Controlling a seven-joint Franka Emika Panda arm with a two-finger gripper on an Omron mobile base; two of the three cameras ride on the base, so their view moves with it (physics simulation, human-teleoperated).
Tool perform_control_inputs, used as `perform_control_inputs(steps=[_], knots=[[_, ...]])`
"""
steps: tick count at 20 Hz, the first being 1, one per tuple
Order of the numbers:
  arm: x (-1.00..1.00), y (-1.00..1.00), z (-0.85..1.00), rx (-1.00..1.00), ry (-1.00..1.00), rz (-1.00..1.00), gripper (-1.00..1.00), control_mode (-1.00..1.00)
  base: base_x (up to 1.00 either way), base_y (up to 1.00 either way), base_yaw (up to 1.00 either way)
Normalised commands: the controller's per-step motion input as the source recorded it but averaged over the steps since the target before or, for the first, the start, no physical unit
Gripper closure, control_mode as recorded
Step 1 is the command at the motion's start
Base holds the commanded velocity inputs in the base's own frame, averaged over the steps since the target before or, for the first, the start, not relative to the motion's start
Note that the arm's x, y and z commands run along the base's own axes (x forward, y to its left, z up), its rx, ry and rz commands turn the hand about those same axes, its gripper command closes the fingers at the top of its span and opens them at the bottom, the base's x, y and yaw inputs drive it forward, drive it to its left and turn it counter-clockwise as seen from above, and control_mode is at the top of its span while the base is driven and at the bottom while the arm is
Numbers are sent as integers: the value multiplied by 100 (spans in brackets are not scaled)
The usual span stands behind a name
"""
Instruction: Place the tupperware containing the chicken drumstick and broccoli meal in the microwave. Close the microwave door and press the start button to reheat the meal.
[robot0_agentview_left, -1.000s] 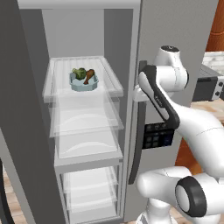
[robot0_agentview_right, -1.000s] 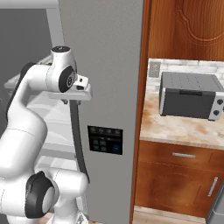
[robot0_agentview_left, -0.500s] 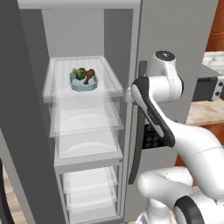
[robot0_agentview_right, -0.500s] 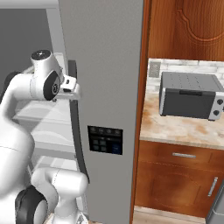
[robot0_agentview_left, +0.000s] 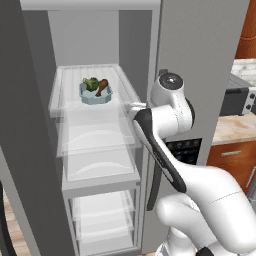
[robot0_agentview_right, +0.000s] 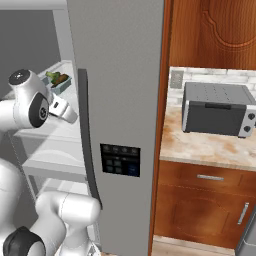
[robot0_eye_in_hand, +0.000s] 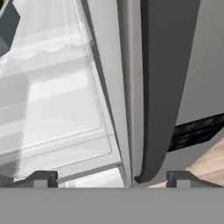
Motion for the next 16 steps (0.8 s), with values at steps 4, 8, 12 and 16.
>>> perform_control_inputs(steps=[4,8,12,16], knots=[[-9,51,0,22,-5,-25,-100,-100,0,0,0],[-3,39,1,27,-2,-14,-100,-100,0,0,0],[0,28,15,17,0,-3,-100,-100,0,0,0],[9,26,22,12,0,0,-100,-100,0,0,0]])
